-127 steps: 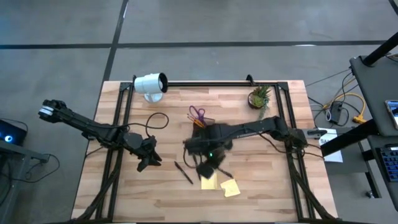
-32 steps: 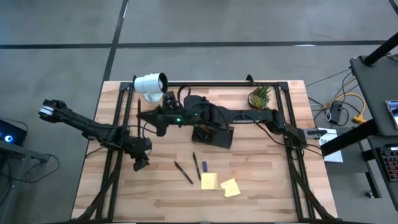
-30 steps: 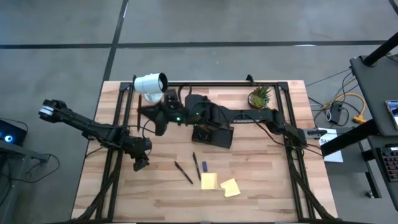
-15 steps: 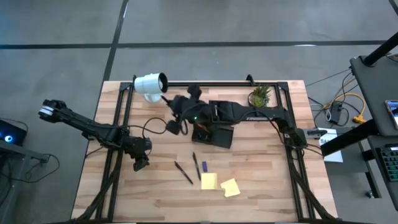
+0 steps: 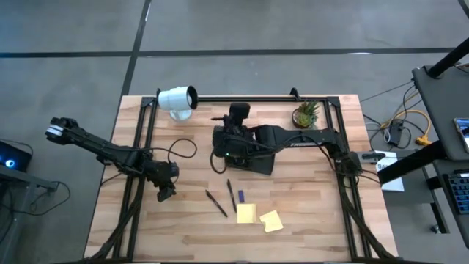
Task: Pick and place office supplies into organizer
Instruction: Put the right black pen into the black desk organizer
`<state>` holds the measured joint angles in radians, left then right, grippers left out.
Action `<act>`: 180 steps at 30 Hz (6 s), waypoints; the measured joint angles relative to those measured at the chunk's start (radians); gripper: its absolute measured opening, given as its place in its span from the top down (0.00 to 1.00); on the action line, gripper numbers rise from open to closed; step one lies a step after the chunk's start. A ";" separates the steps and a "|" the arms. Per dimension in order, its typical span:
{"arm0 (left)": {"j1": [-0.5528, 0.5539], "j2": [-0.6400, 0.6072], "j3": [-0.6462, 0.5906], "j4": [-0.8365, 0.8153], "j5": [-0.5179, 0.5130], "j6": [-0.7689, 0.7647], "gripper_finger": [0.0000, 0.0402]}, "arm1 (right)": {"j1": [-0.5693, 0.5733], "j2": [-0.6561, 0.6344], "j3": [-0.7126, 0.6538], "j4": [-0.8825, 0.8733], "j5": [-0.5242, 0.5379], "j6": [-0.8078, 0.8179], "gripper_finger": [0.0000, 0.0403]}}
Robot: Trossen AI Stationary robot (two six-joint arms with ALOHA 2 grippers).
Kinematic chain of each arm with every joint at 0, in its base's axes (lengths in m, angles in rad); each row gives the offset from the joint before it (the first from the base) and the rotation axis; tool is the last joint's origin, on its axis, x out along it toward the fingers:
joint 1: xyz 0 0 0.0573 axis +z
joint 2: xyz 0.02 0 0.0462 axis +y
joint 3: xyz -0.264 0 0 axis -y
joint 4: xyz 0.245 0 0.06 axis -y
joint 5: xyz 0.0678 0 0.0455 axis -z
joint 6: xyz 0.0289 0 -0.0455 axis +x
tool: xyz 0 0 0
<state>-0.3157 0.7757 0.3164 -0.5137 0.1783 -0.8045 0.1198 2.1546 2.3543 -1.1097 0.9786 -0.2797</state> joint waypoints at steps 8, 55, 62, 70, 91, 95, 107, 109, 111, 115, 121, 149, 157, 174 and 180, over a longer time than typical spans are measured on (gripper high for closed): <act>0.000 0.002 0.000 0.003 -0.001 0.000 0.71 | 0.015 0.081 -0.002 -0.278 0.180 -0.369 0.91; 0.000 0.001 0.000 0.008 -0.113 0.164 0.71 | 0.031 0.157 -0.372 -0.395 -0.030 -0.224 0.86; 0.000 0.001 0.000 0.008 -0.113 0.164 0.71 | 0.031 0.157 -0.378 -0.365 -0.030 -0.240 0.78; 0.000 0.001 0.000 0.008 -0.113 0.164 0.71 | 0.040 0.158 -0.367 -0.370 -0.029 -0.209 0.77; 0.000 -0.002 0.031 0.043 -0.026 0.045 0.71 | 0.061 -0.018 -0.302 -0.461 -0.633 1.608 0.80; 0.000 -0.004 0.042 0.045 0.030 -0.003 0.71 | -0.010 -0.143 -0.448 -0.458 -0.665 1.672 0.83; 0.000 -0.006 0.050 0.095 0.110 -0.054 0.71 | -0.295 -0.840 -1.132 0.234 -0.864 1.700 0.84; 0.000 -0.006 0.050 0.095 0.110 -0.057 0.71 | -0.308 -0.870 -1.254 0.380 -0.880 1.724 0.80; 0.000 -0.006 0.050 0.095 0.110 -0.080 0.71 | -0.309 -0.875 -1.361 0.534 -0.912 1.744 0.76; 0.000 -0.006 0.050 0.095 0.130 -0.130 0.71 | -0.321 -0.876 -1.501 0.793 -0.936 1.751 0.65; 0.000 -0.006 0.050 0.095 0.143 -0.185 0.71 | -0.347 -0.887 -1.565 0.826 -0.926 1.720 0.52; 0.010 0.023 0.049 0.097 0.128 -0.265 0.71 | -0.424 -0.719 -1.556 1.034 -1.086 1.565 0.46; 0.029 0.023 0.049 0.097 0.128 -0.266 0.71 | -0.414 -0.719 -1.547 1.025 -1.088 1.560 0.46; 0.036 0.023 0.049 0.097 0.128 -0.290 0.71 | -0.421 -0.713 -1.548 1.007 -1.019 1.531 0.64; 0.037 0.023 0.049 0.097 0.128 -0.290 0.71 | -0.421 -0.713 -1.548 1.018 -1.008 1.532 0.65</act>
<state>-0.2787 0.7982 0.3653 -0.4164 0.3061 -1.0946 -0.3012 1.4418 0.8066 -0.0917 -0.0296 1.2526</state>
